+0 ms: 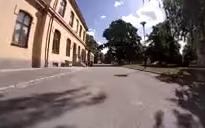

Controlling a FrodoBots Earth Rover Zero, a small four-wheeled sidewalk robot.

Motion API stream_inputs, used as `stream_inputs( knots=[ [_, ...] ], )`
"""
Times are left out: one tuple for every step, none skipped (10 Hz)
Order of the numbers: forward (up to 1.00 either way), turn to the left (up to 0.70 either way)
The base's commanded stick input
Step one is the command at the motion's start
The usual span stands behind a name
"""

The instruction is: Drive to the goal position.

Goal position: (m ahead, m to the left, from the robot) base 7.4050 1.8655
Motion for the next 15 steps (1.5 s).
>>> stream_inputs(
  knots=[
    [0.85,0.00],
    [0.85,0.00],
    [0.85,0.00],
    [0.85,0.00],
    [0.85,0.00],
    [0.85,0.00],
    [0.85,0.00],
    [0.85,0.00],
    [0.85,0.00],
    [0.85,0.00],
    [0.85,0.00],
    [0.85,0.00],
    [0.85,0.00],
    [0.85,0.00],
    [0.85,0.00]
  ],
)
